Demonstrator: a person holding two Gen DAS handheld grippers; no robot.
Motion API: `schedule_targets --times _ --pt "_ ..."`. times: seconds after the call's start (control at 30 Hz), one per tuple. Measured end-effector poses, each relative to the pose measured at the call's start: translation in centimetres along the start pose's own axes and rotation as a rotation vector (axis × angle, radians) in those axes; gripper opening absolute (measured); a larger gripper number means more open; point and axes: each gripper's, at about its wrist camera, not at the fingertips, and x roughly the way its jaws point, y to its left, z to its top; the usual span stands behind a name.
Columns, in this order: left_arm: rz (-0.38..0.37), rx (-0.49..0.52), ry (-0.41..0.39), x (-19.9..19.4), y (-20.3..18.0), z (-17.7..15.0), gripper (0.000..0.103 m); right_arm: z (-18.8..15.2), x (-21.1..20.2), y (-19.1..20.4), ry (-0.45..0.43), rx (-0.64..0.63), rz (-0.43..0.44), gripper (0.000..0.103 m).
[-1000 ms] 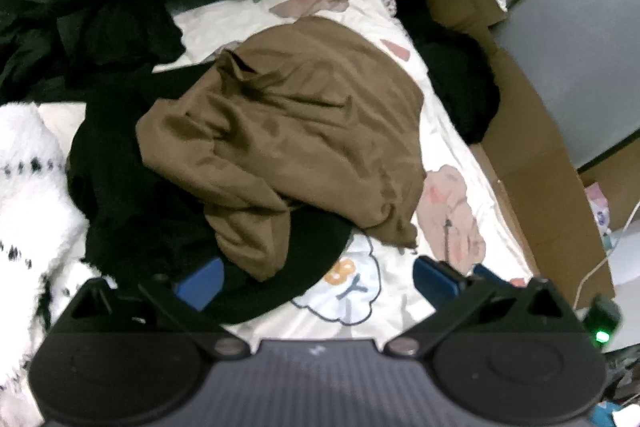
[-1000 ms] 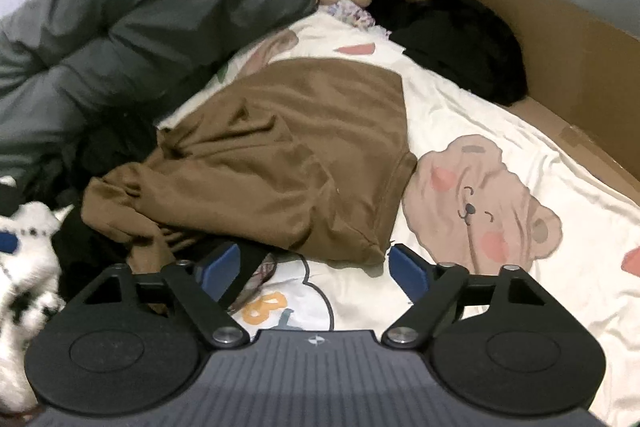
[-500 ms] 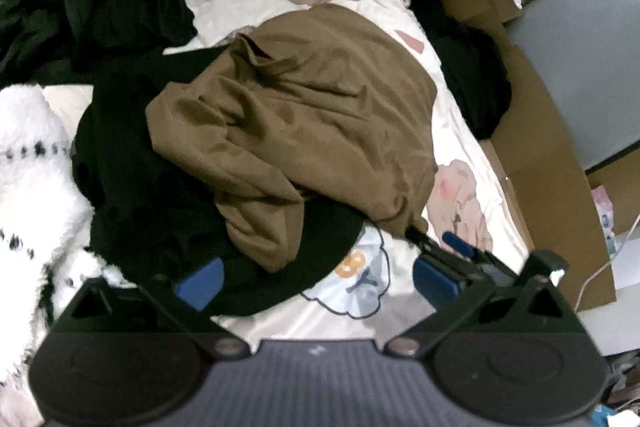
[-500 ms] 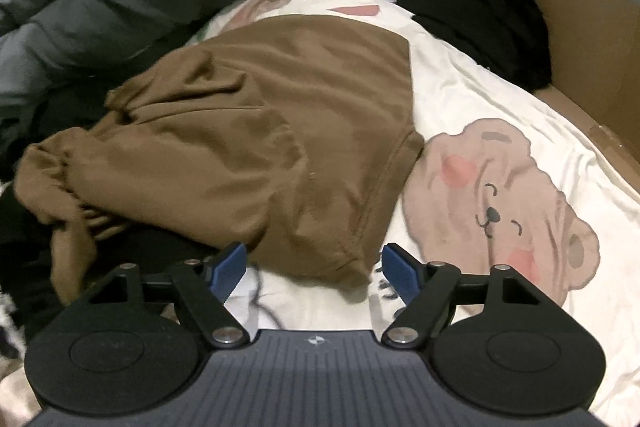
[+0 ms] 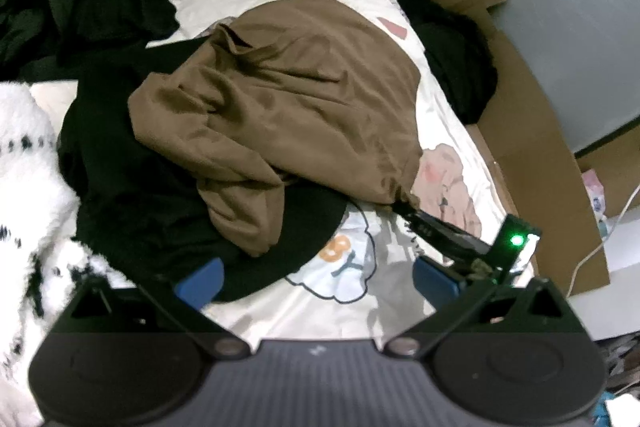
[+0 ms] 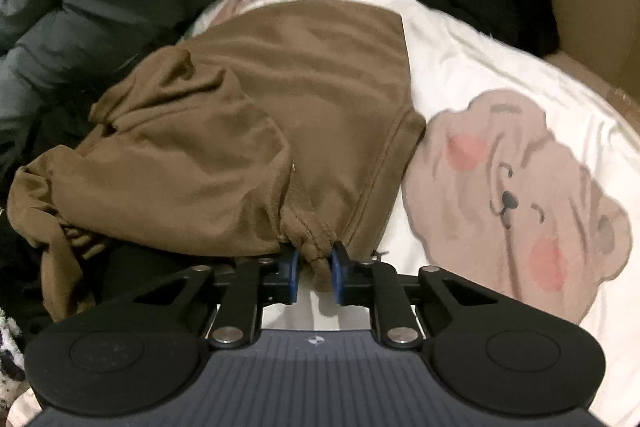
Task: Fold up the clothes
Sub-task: 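Close the right gripper on an edge of the brown shirt, then lift the shirt edge with the right gripper while the left gripper approaches the shirt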
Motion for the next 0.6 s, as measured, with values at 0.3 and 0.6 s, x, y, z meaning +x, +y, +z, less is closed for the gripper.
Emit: schedule_targets --times 0.3,0.6 --pt "0.007 0.092 -0.022 -0.3 -2.0 0.0 0.102 1.4 -6.2 0.5 -0.096 -0.061 0.009 0.014" --pt "-0.018 0.202 -0.059 -1.6 -5.2 -0.5 0.102 4.7 -15.0 0.8 -0.249 -0.092 -0.022 0.013"
